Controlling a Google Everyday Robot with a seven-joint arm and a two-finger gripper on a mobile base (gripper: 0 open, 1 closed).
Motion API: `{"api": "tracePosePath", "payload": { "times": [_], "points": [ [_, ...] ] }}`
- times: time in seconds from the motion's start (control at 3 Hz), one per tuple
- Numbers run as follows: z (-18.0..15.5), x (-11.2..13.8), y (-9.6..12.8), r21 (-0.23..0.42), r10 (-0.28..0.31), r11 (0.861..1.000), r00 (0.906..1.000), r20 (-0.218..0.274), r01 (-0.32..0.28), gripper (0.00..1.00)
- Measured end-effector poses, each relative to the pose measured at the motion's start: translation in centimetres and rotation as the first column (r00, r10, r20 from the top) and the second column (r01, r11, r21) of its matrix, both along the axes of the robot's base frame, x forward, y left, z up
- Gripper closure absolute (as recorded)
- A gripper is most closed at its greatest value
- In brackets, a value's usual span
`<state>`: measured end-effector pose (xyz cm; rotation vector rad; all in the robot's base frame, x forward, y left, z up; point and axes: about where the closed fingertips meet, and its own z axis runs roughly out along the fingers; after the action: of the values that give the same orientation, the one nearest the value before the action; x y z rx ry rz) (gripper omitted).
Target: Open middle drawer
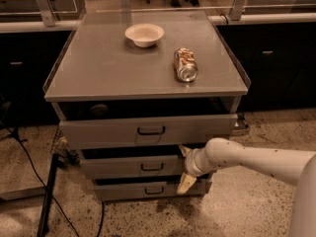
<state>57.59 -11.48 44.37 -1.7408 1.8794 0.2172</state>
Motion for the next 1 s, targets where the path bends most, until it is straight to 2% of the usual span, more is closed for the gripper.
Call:
{"api": "tracePosePath", "payload": {
  "times": [1.0],
  "points": [
    [-2.9,1.6,0.2,-0.063,0.009,0.998,0.9984,-0.057,-0.013,0.00]
  ]
}}
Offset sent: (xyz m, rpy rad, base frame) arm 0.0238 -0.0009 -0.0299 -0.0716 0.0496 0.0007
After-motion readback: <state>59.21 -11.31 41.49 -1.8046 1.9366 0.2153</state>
